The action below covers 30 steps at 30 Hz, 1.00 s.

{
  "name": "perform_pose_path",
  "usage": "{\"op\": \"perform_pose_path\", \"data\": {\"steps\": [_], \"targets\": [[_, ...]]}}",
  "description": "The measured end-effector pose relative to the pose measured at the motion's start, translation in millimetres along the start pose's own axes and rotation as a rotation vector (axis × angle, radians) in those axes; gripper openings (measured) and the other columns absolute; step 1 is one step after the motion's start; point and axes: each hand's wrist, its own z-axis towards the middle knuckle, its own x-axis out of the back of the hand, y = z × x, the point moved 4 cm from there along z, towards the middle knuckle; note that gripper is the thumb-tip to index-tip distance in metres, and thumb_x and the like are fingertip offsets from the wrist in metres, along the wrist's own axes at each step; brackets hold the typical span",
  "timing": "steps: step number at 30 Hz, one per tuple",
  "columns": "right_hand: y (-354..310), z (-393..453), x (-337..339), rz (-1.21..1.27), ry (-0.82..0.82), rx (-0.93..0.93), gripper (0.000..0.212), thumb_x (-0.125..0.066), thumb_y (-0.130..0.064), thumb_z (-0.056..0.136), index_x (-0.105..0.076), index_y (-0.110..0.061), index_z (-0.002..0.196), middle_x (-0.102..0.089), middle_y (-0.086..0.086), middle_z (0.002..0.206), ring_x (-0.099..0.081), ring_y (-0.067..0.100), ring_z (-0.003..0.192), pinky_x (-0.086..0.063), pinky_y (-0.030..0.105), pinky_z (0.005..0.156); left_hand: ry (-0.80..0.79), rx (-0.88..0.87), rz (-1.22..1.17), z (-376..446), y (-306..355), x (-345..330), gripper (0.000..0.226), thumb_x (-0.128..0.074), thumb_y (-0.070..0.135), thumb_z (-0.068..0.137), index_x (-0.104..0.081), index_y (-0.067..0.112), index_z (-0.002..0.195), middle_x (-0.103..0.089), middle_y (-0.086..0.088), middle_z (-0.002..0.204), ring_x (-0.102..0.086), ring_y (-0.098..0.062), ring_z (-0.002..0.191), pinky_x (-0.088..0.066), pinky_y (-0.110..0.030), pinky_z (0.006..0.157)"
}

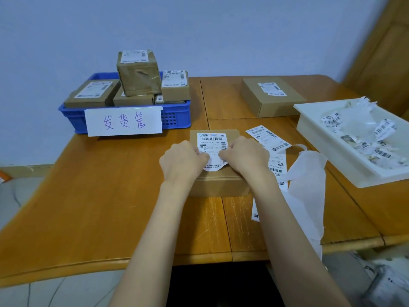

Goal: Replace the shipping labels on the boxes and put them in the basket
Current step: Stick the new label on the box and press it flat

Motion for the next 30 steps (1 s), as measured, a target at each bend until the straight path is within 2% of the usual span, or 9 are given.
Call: {"op": "perform_pose_path", "data": {"steps": [4,8,11,15,18,20,25,28,30], "targets": [[14,2,10,-0.059,-0.06,-0.059,0.039,-0.067,-0.054,0.082,-0.05,-0.019,0.072,-0.052,-0.003,0.073,-0.055,0.02,0.081,-0.039,0.032,0.07,0.108,0.023,-0.088,-2,-6,8,0.027,-0.074,0.043,0.083,-0.063,0.02,0.074,-0.063,0.007,0.075,-0.061,-0.016,0.076,-0.037,-0.025,0.056],[7,1,11,0.508,0.049,0.075,0.007,-0.067,-0.018,0.086,-0.063,-0.017,0.081,-0.063,-0.005,0.077,-0.061,0.012,0.08,-0.047,0.024,0.068,0.287,-0.232,-0.282,0,2,8,0.018,-0.071,0.031,0.086,-0.066,0.026,0.103,-0.056,0.007,0.105,-0.049,-0.016,0.103,-0.043,-0.029,0.076],[-13,2,1,0.886,-0.149,0.083,0.019,-0.055,-0.001,0.089,-0.071,-0.011,0.09,-0.071,0.007,0.093,-0.067,0.018,0.09,-0.054,0.024,0.079,0.137,-0.3,-0.214,9,8,-7,0.038,-0.067,0.034,0.091,-0.063,0.027,0.128,-0.043,0.003,0.145,-0.031,-0.022,0.131,-0.035,-0.035,0.105],[-23,9,-3,0.681,-0.228,0.04,0.03,-0.045,0.0,0.09,-0.071,0.001,0.106,-0.066,0.017,0.115,-0.061,0.03,0.106,-0.051,0.038,0.086,-0.13,-0.08,-0.239,13,1,-20,0.063,-0.069,0.053,0.085,-0.048,0.034,0.142,-0.026,-0.003,0.156,-0.02,-0.027,0.141,-0.028,-0.041,0.113],[-22,22,2,0.533,-0.096,0.041,0.037,-0.039,0.003,0.088,-0.059,0.014,0.117,-0.058,0.027,0.126,-0.051,0.042,0.119,-0.047,0.051,0.095,-0.149,-0.034,-0.258,15,-4,-19,0.075,-0.072,0.059,0.08,-0.041,0.036,0.144,-0.026,-0.003,0.154,-0.021,-0.026,0.142,-0.029,-0.043,0.112],[-23,27,4,0.609,-0.055,0.032,0.037,-0.042,0.002,0.088,-0.062,0.007,0.119,-0.058,0.024,0.128,-0.053,0.039,0.118,-0.045,0.051,0.098,-0.196,-0.037,-0.324,16,-6,-22,0.077,-0.072,0.057,0.081,-0.037,0.037,0.147,-0.024,-0.004,0.156,-0.02,-0.028,0.144,-0.028,-0.045,0.113],[-25,26,-18,1.129,-0.348,0.016,0.03,-0.052,0.003,0.094,-0.061,0.001,0.123,-0.061,0.014,0.128,-0.056,0.02,0.122,-0.045,0.03,0.105,-0.286,-0.035,-0.522,20,-11,-32,0.076,-0.076,0.047,0.081,-0.034,0.043,0.144,-0.041,-0.003,0.138,-0.046,-0.021,0.121,-0.046,-0.032,0.093],[-7,32,-6,0.876,-0.02,-0.056,0.032,-0.049,-0.008,0.094,-0.062,-0.013,0.123,-0.059,-0.005,0.119,-0.054,0.012,0.105,-0.043,0.025,0.088,-0.288,0.024,-0.786,20,-18,-31,0.067,-0.081,0.034,0.08,-0.047,0.04,0.137,-0.052,0.003,0.131,-0.055,-0.012,0.115,-0.048,-0.02,0.076],[4,34,-1,0.87,0.091,-0.028,0.027,-0.051,-0.012,0.092,-0.067,-0.018,0.113,-0.064,-0.009,0.11,-0.057,0.01,0.101,-0.046,0.027,0.089,-0.248,0.052,-0.894,18,-21,-30,0.054,-0.078,0.032,0.084,-0.054,0.039,0.132,-0.056,0.009,0.123,-0.055,-0.002,0.108,-0.047,-0.019,0.074]]}}
